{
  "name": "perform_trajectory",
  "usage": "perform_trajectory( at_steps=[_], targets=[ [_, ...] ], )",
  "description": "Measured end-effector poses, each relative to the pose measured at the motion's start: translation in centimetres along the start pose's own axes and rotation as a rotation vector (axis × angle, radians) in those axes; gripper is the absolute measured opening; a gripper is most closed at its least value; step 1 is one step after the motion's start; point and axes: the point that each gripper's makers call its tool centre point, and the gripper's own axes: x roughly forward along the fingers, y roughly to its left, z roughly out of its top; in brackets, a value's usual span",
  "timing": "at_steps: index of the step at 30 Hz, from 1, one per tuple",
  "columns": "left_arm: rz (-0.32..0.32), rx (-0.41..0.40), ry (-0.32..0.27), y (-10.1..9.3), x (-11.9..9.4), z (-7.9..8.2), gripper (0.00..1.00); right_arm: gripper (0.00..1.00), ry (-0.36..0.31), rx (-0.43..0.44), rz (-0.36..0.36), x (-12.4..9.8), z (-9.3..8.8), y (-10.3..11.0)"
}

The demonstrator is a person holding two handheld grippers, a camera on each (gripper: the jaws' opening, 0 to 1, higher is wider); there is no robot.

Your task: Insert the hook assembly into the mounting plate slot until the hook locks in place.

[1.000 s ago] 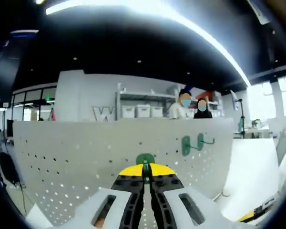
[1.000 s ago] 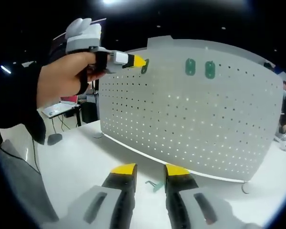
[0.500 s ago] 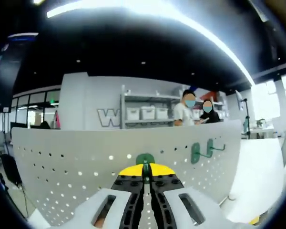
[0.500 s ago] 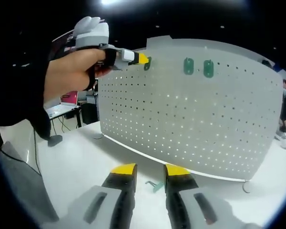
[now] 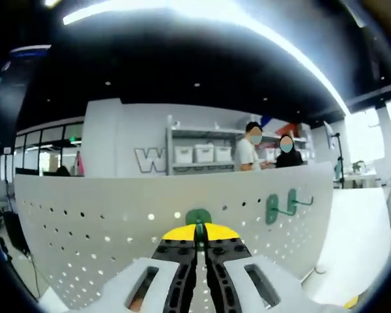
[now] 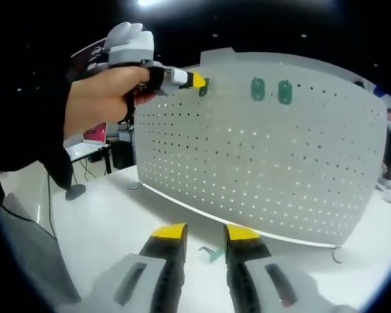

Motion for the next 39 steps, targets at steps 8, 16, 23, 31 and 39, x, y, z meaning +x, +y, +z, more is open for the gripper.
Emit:
perform_trajectory(
  at_steps=[8, 16, 23, 31, 39],
  targets=[
    [0.001, -0.002, 0.002, -0.01, 0.09, -0.09, 0.02, 0.20, 0.002, 0.001, 0.002, -0.01, -0.04, 0.05],
    [0.006, -0.005, -0.002, 0.09, 0.24, -0.07, 0.02, 0.20, 0.007, 0.003, 0.005, 0.03, -0.23, 0.11],
    [0.003, 0.005, -0.015, -0.30, 0.33, 0.06, 0.02, 0.20, 0.010, 0.009, 0.008, 0.03, -0.35, 0.18],
    [0.023, 0.037, -0.024, -0.24, 0.56, 0.10, 0.02, 0.20, 0.014, 0.010, 0.012, -0.07, -0.54, 0.21],
    [0.038, 0.070, -0.024, -0.44, 0.80, 0.12, 0.03, 0.20, 0.015, 0.013, 0.023, -0.01, -0.61, 0.22]
  ],
)
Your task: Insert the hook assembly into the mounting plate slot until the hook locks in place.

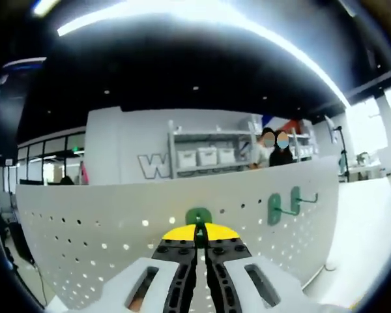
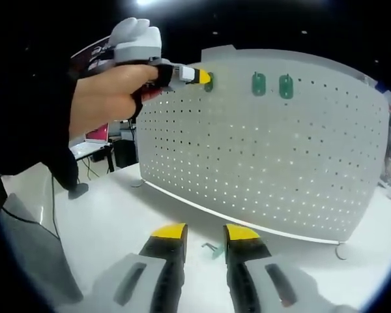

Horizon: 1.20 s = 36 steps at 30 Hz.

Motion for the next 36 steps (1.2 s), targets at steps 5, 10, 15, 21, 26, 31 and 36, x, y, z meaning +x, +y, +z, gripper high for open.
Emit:
perform_trajectory(
  at_steps=[5, 10, 15, 21, 26, 31, 36],
  targets=[
    [0.008, 0.036, 0.004, -0.2, 0.0, -0.1, 0.03, 0.20, -0.002, 0.005, 0.008, 0.1, 0.0, 0.1],
    [0.024, 0.093, 0.009, -0.3, 0.1, 0.0, 0.03, 0.20, -0.002, 0.004, 0.014, 0.2, 0.0, 0.2],
    [0.044, 0.113, 0.014, -0.3, 0.3, 0.0, 0.03, 0.20, -0.009, 0.007, 0.006, 0.0, 0.2, 0.1],
    [0.074, 0.161, 0.017, -0.4, 0.3, 0.0, 0.03, 0.20, -0.024, 0.003, 0.000, -0.3, 0.7, 0.1],
    [0.103, 0.211, 0.025, -0.5, 0.3, 0.0, 0.03, 0.20, -0.029, -0.015, 0.026, -0.5, 1.0, 0.9],
    [0.120, 0.264, 0.030, -0.6, 0.5, -0.1, 0.04, 0.20, -0.031, -0.028, 0.049, -0.5, 1.0, 1.4],
    [0.128, 0.272, 0.035, -0.5, 0.4, -0.2, 0.04, 0.20, -0.035, -0.036, 0.074, -0.4, 1.0, 1.9]
  ],
)
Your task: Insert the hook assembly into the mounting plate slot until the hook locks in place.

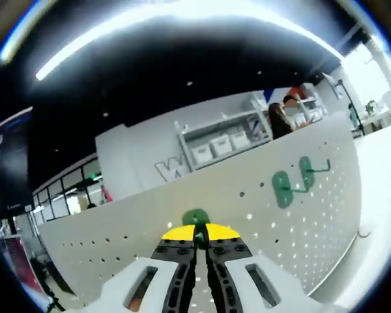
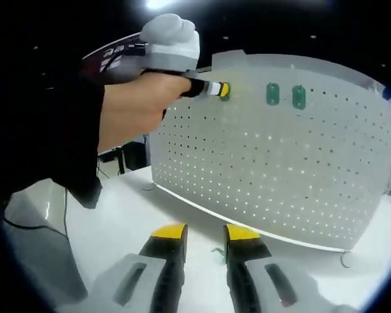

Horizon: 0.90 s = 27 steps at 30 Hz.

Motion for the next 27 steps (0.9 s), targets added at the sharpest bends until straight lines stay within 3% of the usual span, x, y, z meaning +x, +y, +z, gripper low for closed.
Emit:
perform_trajectory(
  at_steps=[15, 22, 27],
  targets=[
    [0.005, -0.028, -0.008, -0.1, -0.1, -0.1, 0.04, 0.20, -0.051, 0.015, 0.007, -0.2, 1.5, 0.0],
    [0.001, -0.027, -0.015, -0.1, -0.1, -0.1, 0.05, 0.20, -0.041, 0.025, 0.016, -0.1, 1.1, 0.0],
    [-0.013, -0.037, 0.010, -0.4, -0.3, -1.0, 0.07, 0.20, -0.040, 0.022, 0.018, 0.0, 1.1, 0.1]
  ],
)
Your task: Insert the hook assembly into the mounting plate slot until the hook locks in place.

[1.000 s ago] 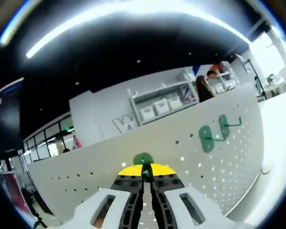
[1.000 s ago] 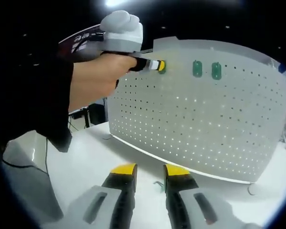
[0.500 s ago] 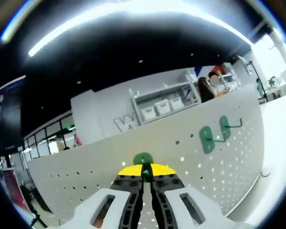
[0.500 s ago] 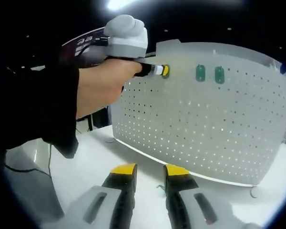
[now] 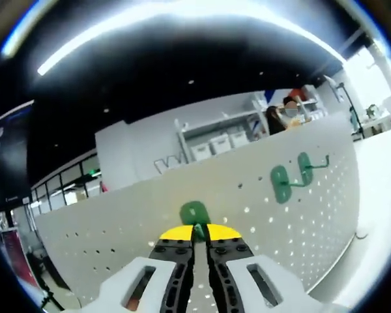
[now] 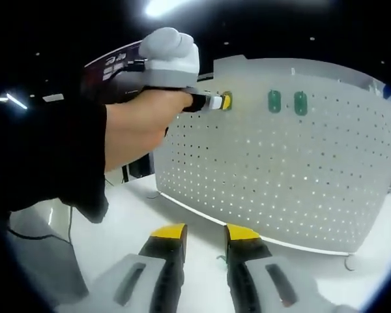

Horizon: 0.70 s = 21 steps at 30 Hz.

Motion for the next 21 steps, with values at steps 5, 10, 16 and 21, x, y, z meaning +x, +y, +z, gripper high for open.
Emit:
perform_trajectory(
  at_steps=[5, 10, 16, 21],
  targets=[
    [-0.012, -0.010, 0.006, -0.4, -0.3, -0.3, 0.10, 0.21, 0.003, -0.001, -0.001, 0.0, -0.1, 0.0],
    [-0.031, -0.036, 0.003, -1.0, -0.9, -0.5, 0.13, 0.21, 0.002, 0.000, -0.009, -0.1, 0.0, -0.2],
    [-0.047, -0.053, 0.009, -1.3, -1.4, -0.9, 0.16, 0.21, 0.001, -0.001, -0.010, 0.0, 0.0, -0.3],
    [-0.061, -0.067, 0.019, -1.7, -2.1, -1.6, 0.17, 0.21, -0.001, 0.000, -0.012, -0.1, 0.0, -0.3]
  ],
)
